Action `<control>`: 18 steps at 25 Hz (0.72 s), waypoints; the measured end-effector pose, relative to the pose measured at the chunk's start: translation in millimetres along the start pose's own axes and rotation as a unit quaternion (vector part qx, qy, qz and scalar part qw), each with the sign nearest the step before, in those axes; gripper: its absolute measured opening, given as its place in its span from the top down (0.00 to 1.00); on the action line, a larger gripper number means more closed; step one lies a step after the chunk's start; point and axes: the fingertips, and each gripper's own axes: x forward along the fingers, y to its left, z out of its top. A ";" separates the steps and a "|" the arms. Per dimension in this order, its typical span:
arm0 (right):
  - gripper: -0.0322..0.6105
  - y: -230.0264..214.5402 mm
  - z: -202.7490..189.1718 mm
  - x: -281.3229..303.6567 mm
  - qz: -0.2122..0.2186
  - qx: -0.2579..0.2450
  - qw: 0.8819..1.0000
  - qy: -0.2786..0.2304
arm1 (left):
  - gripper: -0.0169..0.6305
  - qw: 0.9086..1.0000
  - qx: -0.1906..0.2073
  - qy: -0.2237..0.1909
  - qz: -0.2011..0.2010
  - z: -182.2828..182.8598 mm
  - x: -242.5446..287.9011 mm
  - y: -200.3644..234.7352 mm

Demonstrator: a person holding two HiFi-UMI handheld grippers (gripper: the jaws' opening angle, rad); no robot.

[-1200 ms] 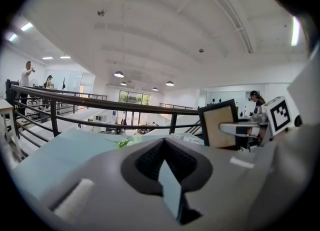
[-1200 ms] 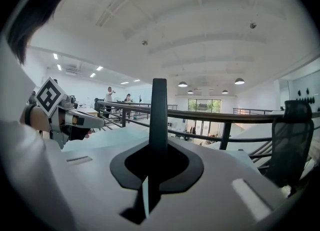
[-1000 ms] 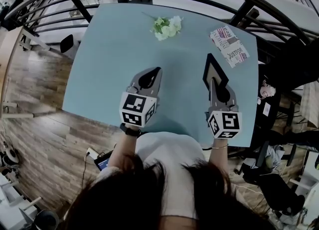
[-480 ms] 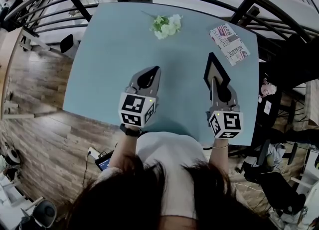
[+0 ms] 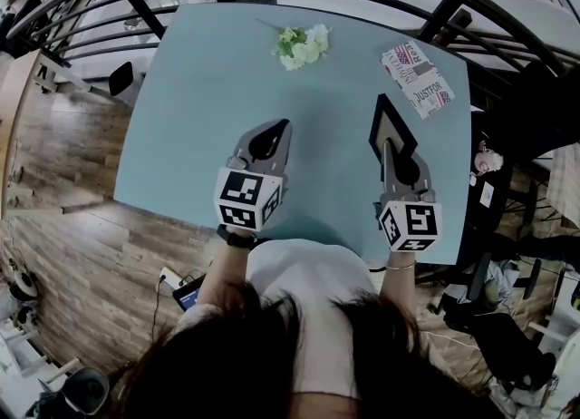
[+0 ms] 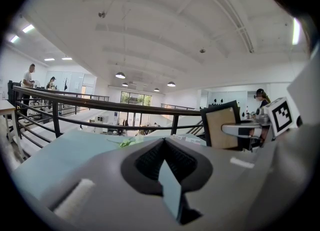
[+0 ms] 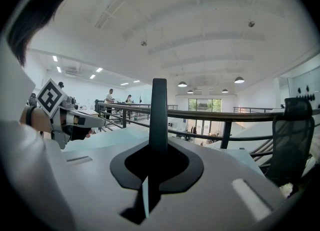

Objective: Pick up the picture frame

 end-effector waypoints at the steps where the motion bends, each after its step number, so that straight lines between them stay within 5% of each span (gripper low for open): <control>1: 0.93 0.8 -1.2 0.8 0.002 0.001 1.000 0.002 | 0.89 1.000 0.000 0.000 0.000 -0.1 0.1 0.3; 18: 0.93 7.7 -11.2 9.1 0.016 0.013 1.000 0.020 | 0.89 1.000 -0.005 0.008 0.009 -6.5 0.0 8.3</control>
